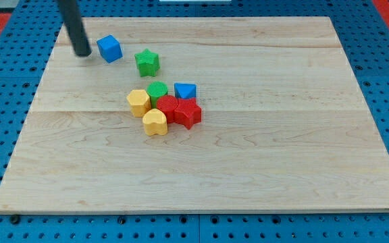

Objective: Slide the green star down a bit

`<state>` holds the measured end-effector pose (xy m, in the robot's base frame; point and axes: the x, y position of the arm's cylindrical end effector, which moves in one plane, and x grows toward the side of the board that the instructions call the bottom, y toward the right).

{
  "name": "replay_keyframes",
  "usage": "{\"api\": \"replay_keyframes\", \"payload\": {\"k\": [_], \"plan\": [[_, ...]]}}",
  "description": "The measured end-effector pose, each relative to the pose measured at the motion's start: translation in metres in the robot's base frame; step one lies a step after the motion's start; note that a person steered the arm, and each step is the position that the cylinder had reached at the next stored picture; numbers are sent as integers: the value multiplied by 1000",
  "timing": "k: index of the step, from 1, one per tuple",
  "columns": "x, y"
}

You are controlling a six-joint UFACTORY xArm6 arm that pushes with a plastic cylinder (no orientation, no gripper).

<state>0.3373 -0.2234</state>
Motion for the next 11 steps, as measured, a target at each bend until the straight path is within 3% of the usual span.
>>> {"api": "replay_keyframes", "payload": {"k": [1,5,7,8,9,10,11], "plan": [[18,-1],[18,1],[18,37],[30,73],[47,73],[32,78],[-16,99]]}}
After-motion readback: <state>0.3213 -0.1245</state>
